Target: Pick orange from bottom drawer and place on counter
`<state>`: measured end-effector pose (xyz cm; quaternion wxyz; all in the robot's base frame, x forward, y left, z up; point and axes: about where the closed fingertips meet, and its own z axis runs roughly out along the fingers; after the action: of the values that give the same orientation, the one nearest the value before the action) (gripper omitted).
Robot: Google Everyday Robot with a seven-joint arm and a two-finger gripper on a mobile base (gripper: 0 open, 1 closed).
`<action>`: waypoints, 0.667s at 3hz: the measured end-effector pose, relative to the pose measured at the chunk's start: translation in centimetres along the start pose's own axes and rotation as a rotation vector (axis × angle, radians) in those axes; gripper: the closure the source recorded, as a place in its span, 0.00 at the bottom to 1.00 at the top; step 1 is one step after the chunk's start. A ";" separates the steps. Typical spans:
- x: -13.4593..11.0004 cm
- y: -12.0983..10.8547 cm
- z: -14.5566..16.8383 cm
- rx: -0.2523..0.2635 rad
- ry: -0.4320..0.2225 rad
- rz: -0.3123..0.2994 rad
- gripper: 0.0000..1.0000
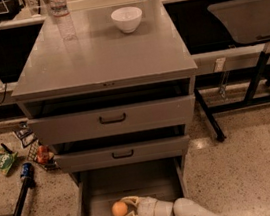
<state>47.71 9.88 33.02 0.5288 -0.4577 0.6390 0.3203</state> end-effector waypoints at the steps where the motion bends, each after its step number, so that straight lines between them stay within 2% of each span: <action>1: -5.1 -1.0 -1.8 -0.022 -0.058 0.022 1.00; 2: -3.1 -3.1 0.5 0.020 0.004 0.095 1.00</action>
Offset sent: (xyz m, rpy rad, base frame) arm 0.0812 0.0083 -0.0042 -0.0393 0.1672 -0.1758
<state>50.84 9.91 36.19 0.5163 -0.4222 0.6643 0.3374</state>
